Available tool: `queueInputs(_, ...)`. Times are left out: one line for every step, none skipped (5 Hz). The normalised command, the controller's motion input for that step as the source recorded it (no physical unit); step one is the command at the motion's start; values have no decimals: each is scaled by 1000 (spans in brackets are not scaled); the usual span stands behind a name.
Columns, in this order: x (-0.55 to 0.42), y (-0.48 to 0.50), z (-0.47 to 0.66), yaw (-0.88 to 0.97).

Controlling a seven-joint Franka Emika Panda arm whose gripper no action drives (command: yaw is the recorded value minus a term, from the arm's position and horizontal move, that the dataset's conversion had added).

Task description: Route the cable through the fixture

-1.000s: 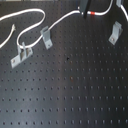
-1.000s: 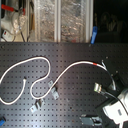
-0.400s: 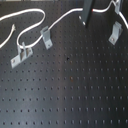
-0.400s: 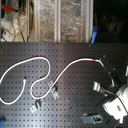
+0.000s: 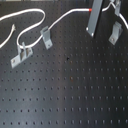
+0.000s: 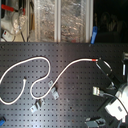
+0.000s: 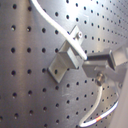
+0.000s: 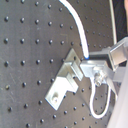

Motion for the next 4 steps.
queueInputs(-352,54,239,283)
queueInputs(-2,2,11,0)
queueInputs(-11,-33,198,-140)
queueInputs(-125,-177,211,-251)
